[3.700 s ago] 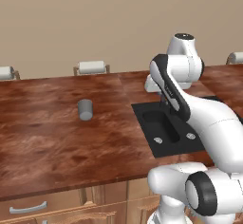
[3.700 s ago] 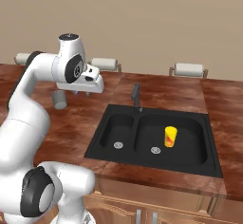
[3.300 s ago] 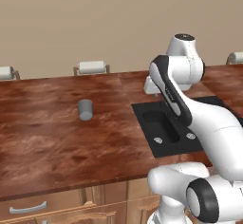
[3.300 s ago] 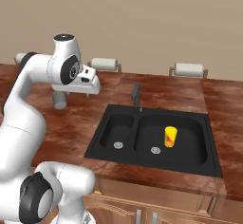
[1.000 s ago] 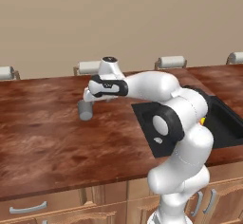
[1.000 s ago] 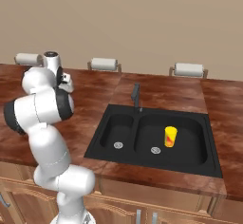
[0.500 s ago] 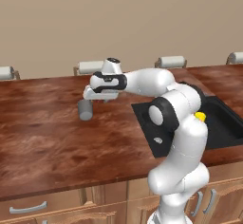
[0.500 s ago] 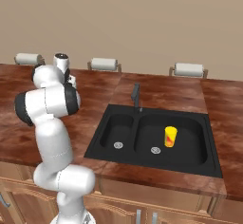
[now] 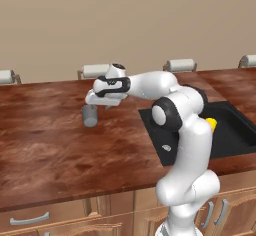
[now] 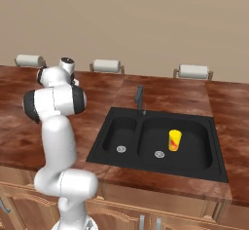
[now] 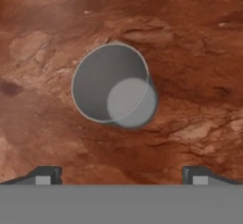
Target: Move any existing items from the left basin to the right basin for drying. Then move the glass cup from the counter to the left basin of the sink for washing.
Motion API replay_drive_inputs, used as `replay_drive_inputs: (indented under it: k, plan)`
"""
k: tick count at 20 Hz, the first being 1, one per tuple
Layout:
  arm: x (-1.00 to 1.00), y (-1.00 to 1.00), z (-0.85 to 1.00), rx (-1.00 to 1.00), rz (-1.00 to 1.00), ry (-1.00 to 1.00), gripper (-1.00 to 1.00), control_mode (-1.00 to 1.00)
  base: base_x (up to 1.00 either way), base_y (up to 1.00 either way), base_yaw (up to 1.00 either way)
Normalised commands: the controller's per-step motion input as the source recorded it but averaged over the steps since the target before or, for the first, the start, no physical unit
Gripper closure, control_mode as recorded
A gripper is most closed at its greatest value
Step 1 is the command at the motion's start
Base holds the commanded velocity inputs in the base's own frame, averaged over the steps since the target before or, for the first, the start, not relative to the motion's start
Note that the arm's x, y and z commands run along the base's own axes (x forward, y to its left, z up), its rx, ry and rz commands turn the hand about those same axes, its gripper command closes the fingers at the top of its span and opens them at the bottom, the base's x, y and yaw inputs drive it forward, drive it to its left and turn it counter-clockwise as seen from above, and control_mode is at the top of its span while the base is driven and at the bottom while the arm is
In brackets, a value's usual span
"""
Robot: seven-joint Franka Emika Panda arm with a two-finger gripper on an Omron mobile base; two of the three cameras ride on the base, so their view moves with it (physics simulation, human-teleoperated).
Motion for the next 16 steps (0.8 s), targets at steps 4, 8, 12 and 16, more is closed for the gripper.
replay_drive_inputs:
  k: [4,8,12,16]
  plan:
    - [0.26,0.07,-0.19,0.02,0.0,0.0,-1.0,-1.0,0.0,0.0,0.0]
    - [0.29,0.03,-0.13,0.0,-0.01,0.0,-1.0,-1.0,0.0,0.0,0.0]
    - [0.3,0.0,-0.06,0.0,-0.02,0.0,-1.0,-1.0,0.0,0.0,0.0]
    - [0.28,0.01,-0.09,0.0,-0.03,0.0,-1.0,-1.0,0.0,0.0,0.0]
